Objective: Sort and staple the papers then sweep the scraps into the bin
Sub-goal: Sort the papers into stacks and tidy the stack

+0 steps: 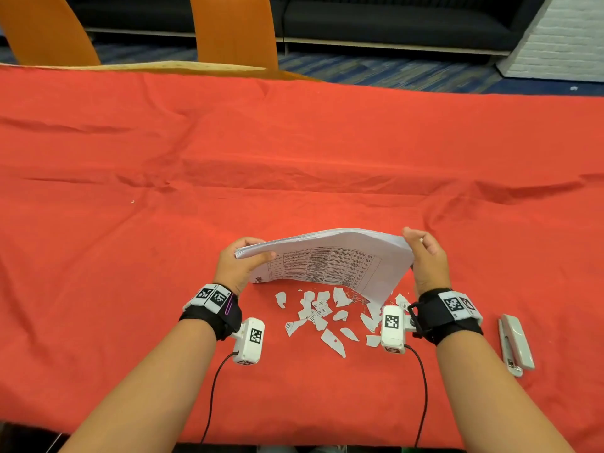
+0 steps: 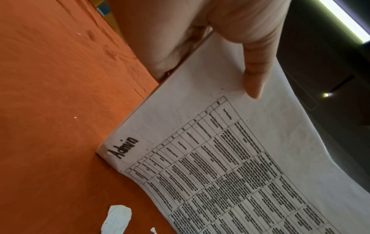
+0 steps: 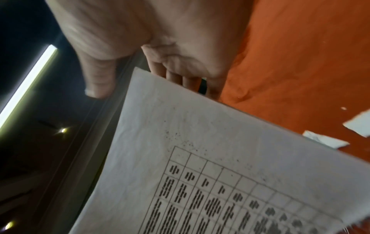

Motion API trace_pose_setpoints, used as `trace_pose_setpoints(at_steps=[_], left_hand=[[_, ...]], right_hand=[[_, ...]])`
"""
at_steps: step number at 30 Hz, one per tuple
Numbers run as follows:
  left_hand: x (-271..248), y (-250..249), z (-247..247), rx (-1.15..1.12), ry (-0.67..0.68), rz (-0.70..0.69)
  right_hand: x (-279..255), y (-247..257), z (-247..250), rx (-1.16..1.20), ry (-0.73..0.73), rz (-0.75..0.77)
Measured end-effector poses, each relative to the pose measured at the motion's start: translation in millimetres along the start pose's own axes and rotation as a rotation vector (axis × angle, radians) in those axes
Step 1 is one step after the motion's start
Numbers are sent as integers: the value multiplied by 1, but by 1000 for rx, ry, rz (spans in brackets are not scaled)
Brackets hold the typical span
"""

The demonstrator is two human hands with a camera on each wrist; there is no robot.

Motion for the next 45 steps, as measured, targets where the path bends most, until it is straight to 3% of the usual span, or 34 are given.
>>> trace_pose_setpoints(at_steps=[2,5,10,16,27,33,39,45], left_hand=[[-2,-1,-3,11,22,1],[-2,-1,-9,60,35,8],[2,1,-3,62,-21,30],[-3,9,0,28,42,59],[-3,16,-5,-10,21,119],[0,13,4,39,11,26],[-10,5,8,-148,-130,-44],[-8,-1,4,-52,-162,-3]], right_hand=[[-3,-9,0,88,53,-46],[-12,-21,-10,-2,148,-94],[-9,-23,-2,-74,28,-104],[-6,-32,3,-15,147,-180],[-11,-38,-3,20,147,-200],[-11,-32,5,-7,155,-144],[-8,-33,-2,-26,174,-151],[-7,-31,-4,-19,177,-156]])
Point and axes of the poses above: each hand's wrist, its own x-axis towards the middle knuckle, its own z-axis out of the back of the hand, y = z × x, the point moved 4 cm from there along x, towards the middle knuckle, and after that the axes turned 7 degrees about x, right-handed, at the moved point
